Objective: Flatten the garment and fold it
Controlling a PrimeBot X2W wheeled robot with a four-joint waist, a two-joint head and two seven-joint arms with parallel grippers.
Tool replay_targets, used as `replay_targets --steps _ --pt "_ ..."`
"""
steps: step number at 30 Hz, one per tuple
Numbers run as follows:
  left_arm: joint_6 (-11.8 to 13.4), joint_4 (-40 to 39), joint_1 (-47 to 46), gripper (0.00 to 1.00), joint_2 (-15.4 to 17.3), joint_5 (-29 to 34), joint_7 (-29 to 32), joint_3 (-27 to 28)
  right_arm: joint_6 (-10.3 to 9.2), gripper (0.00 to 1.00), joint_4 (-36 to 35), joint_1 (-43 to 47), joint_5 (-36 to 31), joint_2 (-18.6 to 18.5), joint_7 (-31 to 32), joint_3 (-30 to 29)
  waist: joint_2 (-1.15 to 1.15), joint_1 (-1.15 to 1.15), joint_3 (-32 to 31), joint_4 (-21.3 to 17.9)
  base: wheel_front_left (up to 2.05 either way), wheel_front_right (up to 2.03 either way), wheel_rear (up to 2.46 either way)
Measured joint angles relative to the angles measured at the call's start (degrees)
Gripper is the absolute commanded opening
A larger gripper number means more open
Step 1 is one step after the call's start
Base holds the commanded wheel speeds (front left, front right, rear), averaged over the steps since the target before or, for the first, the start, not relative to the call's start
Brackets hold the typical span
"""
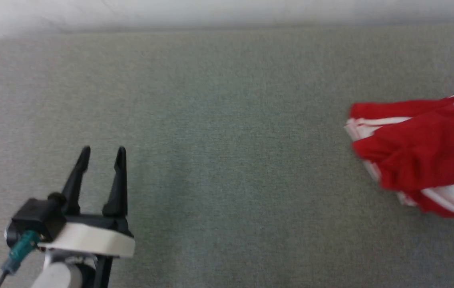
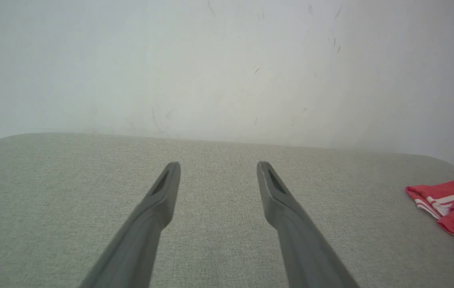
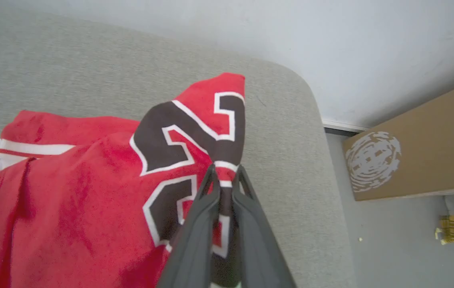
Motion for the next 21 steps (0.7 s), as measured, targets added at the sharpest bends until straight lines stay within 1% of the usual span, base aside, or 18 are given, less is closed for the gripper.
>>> replay_targets --steps 4,6,9,11,14,16,21 --pt "-0.34 -1.56 -4.4 1.0 0.8 1.42 -0.63 0.77 -0.01 0.0 -0.14 -2.25 -1.64 -6.2 1.13 -1.75 0.0 0.01 3.73 -1.18 0.0 0.0 0.0" --pt "-0.41 -2.32 -6.08 1.0 1.35 2.46 -0.92 1.25 -0.01 0.0 -0.16 -3.25 -2.47 -8.21 1.26 -2.8 0.0 0.01 5.69 -1.72 0.0 0.0 0.0" --pt "-0.46 -3.76 -7.83 1.0 1.99 2.98 -1.35 2.21 0.02 0.0 0.19 -4.12 -4.24 -12.24 1.01 -3.46 0.0 0.01 8.72 -2.49 0.0 0.0 0.0" --pt "-0.62 -4.77 -8.89 1.0 2.4 3.66 -1.79 2.8 0.03 0.0 1.0 -4.33 -4.95 -14.06 0.66 -4.42 0.0 0.01 10.69 -2.93 0.0 0.0 0.0" --pt "-1.47 -6.01 -10.36 1.0 2.5 4.79 -2.4 3.41 0.03 0.0 2.93 -4.55 -5.88 -15.4 -0.19 -6.05 0.0 0.02 13.57 -3.47 0.0 0.0 0.0" --pt "-1.6 -6.72 -10.95 1.0 2.46 6.14 -2.63 3.82 0.03 0.0 3.86 -4.59 -6.81 -15.84 -1.05 -6.86 0.0 0.01 15.37 -3.73 0.0 0.0 0.0" --pt "-3.1 -8.83 -12.11 1.0 1.54 9.02 -2.92 5.57 0.03 0.0 5.64 -5.21 -8.36 -15.49 -3.1 -7.83 0.0 0.01 19.28 -4.14 0.0 0.0 0.0"
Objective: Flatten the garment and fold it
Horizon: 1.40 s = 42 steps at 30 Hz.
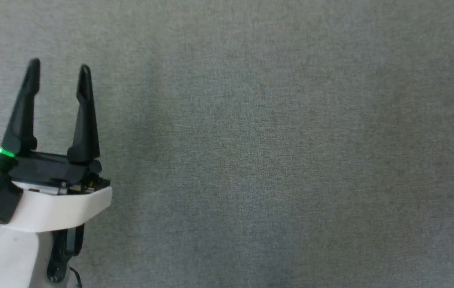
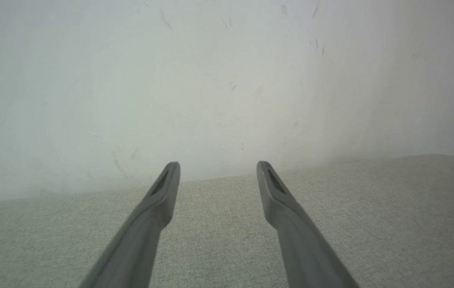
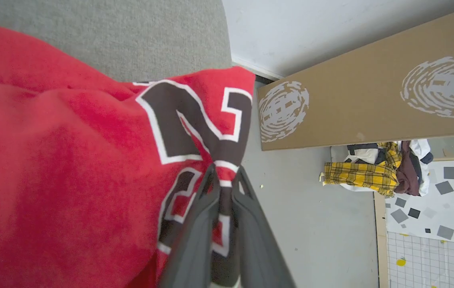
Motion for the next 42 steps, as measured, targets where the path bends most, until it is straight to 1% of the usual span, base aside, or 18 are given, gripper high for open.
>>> replay_targets --steps 3,4,5,6,7,8,10,11,14,16,20,23,25,30,35,36,37,42 --pt "-1.05 -1.05 -0.44 1.0 -1.41 1.65 0.0 1.37 0.0 0.0 1.38 -0.73 -0.4 1.3 -1.32 -0.31 0.0 0.0 1.84 -0.17 0.0 0.0 0.0" --pt "-1.54 -1.08 -0.44 1.0 -1.9 1.98 -0.01 1.64 0.0 0.11 1.93 -1.11 -0.56 1.67 -1.54 -0.34 0.0 0.0 2.33 -0.22 0.0 0.0 0.0" --pt "-2.01 -1.07 -0.43 1.0 -2.42 2.26 -0.01 1.9 0.0 0.33 2.35 -1.38 -0.64 1.92 -1.98 -0.33 -0.01 0.0 2.75 -0.28 0.0 0.0 0.0" --pt "-2.48 -1.07 -0.43 1.0 -2.88 2.45 -0.01 2.16 0.0 0.65 2.79 -1.61 -0.78 2.07 -2.45 -0.26 -0.01 0.0 3.08 -0.34 0.0 0.0 0.0" --pt "-3.02 -1.05 -0.43 1.0 -3.41 2.48 -0.01 2.36 0.0 0.91 3.2 -1.86 -0.99 2.15 -2.98 -0.16 -0.01 0.0 3.32 -0.41 0.0 0.0 0.0" --pt "-3.59 -1.05 -0.43 1.0 -3.99 2.68 -0.01 2.58 0.0 1.0 3.66 -2.16 -1.1 2.2 -3.52 -0.1 -0.01 0.0 3.45 -0.48 0.0 0.0 0.0" --pt "-5.01 -1.14 -0.44 1.0 -5.68 2.79 -0.01 3.35 0.0 1.0 4.59 -2.6 -1.38 2.18 -4.46 0.04 -0.01 0.0 3.34 -0.54 0.0 0.0 0.0" --pt "-6.45 -1.29 -0.43 1.0 -7.1 2.85 -0.01 4.07 0.0 1.0 5.93 -3.12 -1.49 2.22 -5.36 0.16 -0.01 -0.01 2.92 -0.54 0.0 0.0 0.0" --pt "-8.04 -0.26 -0.22 1.0 -9.04 2.85 -0.01 5.43 0.0 1.0 7.75 -3.71 -1.47 2.38 -7.24 0.57 -0.01 -0.01 1.88 -0.56 0.0 0.0 0.0" --pt "-8.54 1.43 0.3 1.0 -10.24 2.75 -0.01 6.13 0.01 1.0 8.61 -3.74 -1.34 2.55 -8.86 0.63 -0.01 -0.01 0.9 -0.57 0.0 0.0 0.0" --pt "-8.87 6.12 2.62 1.0 -12.32 2.11 -0.01 6.93 0.0 1.0 8.78 -3.62 1.1 4.6 -13.92 0.19 -0.01 -0.01 -1.75 -0.46 0.0 0.0 0.0" --pt "-8.67 8.77 4.16 1.0 -13.66 0.91 0.0 7.1 0.0 1.0 6.68 -1.77 2.68 8.17 -18.39 0.91 0.0 -0.02 -4.32 -0.25 0.0 0.0 0.0" --pt "-8.81 10.15 5.11 1.0 -13.84 0.69 -0.01 7.03 0.0 1.0 5.21 0.86 3.64 11.06 -21.15 1.34 -0.01 -0.02 -6.25 -0.06 0.0 0.0 0.0" --pt "-8.94 13.33 8.65 1.0 -14.89 -0.05 0.0 6.49 0.0 1.0 1.66 9.72 4.99 19.87 -25.77 4.05 -0.01 -0.02 -11.68 0.46 0.0 0.0 0.0" --pt "-8.56 14.85 10.83 1.0 -14.83 2.46 0.0 5.56 -0.01 1.0 -1.8 15.31 5.54 26.99 -31.65 8.55 -0.01 -0.03 -17.11 1.12 0.0 0.0 0.0" --pt "-8.56 14.85 10.83 1.0 -14.83 2.46 0.0 5.56 -0.01 1.0 -1.8 15.31 5.54 26.99 -31.65 8.55 -0.01 -0.03 -17.11 1.12 0.0 0.0 0.0" --pt "-8.17 15.37 11.33 1.0 -14.83 3.77 0.0 5.28 -0.01 1.0 -3.2 16.63 5.46 29.53 -34.54 9.78 -0.01 -0.03 -19.17 1.44 0.0 0.0 0.0" --pt "-7.88 16.29 11.96 1.0 -15.57 4.82 -0.01 5.13 -0.01 1.0 -4.48 18.94 4.5 31.76 -40.31 12.98 -0.01 -0.03 -23.95 2.21 0.0 0.0 0.0"
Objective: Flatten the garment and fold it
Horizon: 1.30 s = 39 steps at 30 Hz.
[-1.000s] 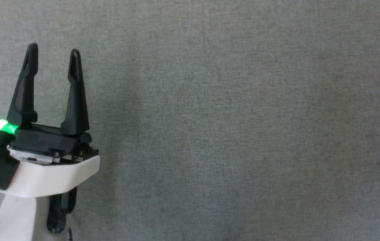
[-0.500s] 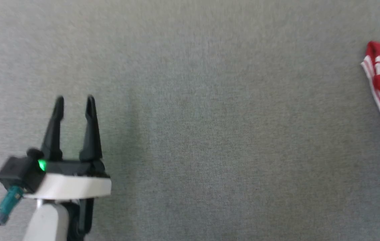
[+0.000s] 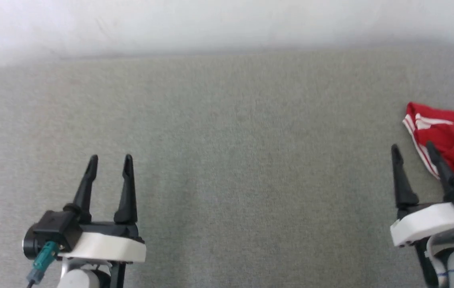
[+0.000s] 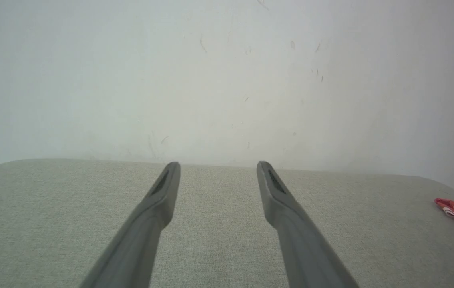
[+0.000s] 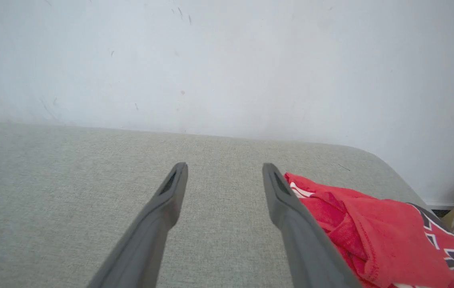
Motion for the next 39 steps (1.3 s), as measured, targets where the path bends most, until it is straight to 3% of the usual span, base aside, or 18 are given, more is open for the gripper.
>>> replay_targets --steps 6,12,21,31,32,39 --pt "0.49 1.67 3.08 1.0 -0.51 0.85 0.0 0.55 0.0 1.0 0.79 2.65 -1.65 1.8 -3.39 -0.41 0.0 0.0 -5.05 0.71 0.0 0.0 0.0" --pt "0.65 2.66 6.51 1.0 -1.65 1.68 0.0 1.55 0.0 1.0 4.21 5.26 -7.95 2.11 -5.57 -1.68 0.0 0.01 -9.08 0.83 0.0 0.0 0.0" --pt "0.34 3.54 9.56 1.0 -4.09 1.62 0.0 3.75 0.0 1.0 8.37 7.34 -4.04 2.1 -7.58 -2.46 0.0 0.02 -11.79 -0.04 0.0 0.0 0.0" --pt "-2.08 4.53 9.73 1.0 -4.7 2.97 0.02 4.87 0.0 1.0 9.82 6.97 -3.94 2.09 -8.37 -2.53 0.0 0.02 -11.46 0.44 0.0 0.0 0.0" --pt "-2.08 4.52 9.73 0.0 -4.7 2.97 0.03 4.85 0.01 0.0 9.82 6.98 -3.94 2.08 -8.33 -2.53 0.0 0.02 -11.46 0.44 0.0 0.0 0.0" --pt "-2.08 4.5 9.73 0.0 -4.7 3.03 0.2 4.81 0.01 0.0 9.8 6.99 -3.94 2.07 -8.23 -2.53 0.0 0.02 -11.44 0.39 0.0 0.0 0.0"
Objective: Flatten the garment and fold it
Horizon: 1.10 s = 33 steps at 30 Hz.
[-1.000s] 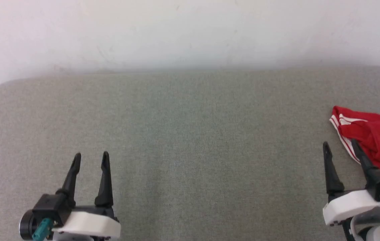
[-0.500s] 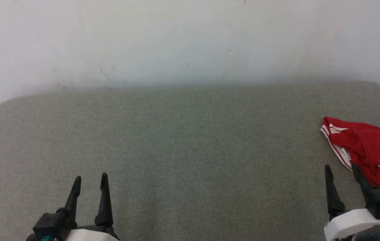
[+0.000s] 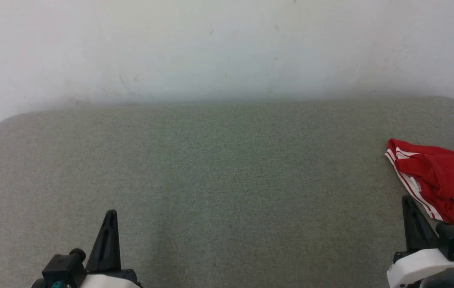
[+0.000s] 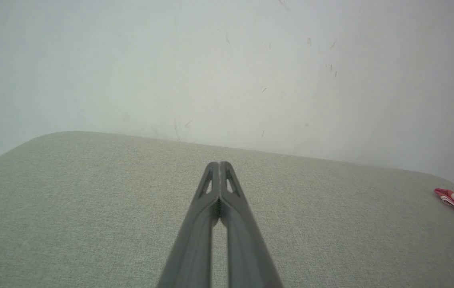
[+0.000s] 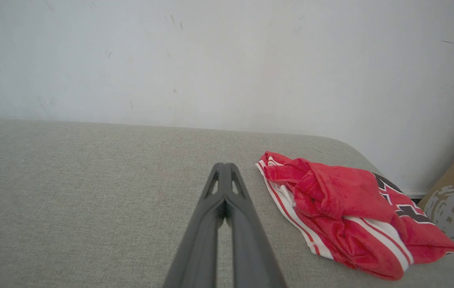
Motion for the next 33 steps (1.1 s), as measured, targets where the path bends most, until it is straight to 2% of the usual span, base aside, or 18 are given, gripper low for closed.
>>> replay_targets --steps 33 --pt "0.0 -0.19 -1.23 0.0 -0.53 3.42 3.64 0.05 0.0 0.0 -2.36 -0.04 0.01 0.0 3.02 2.13 0.0 0.0 0.21 -0.55 0.0 0.0 0.0"
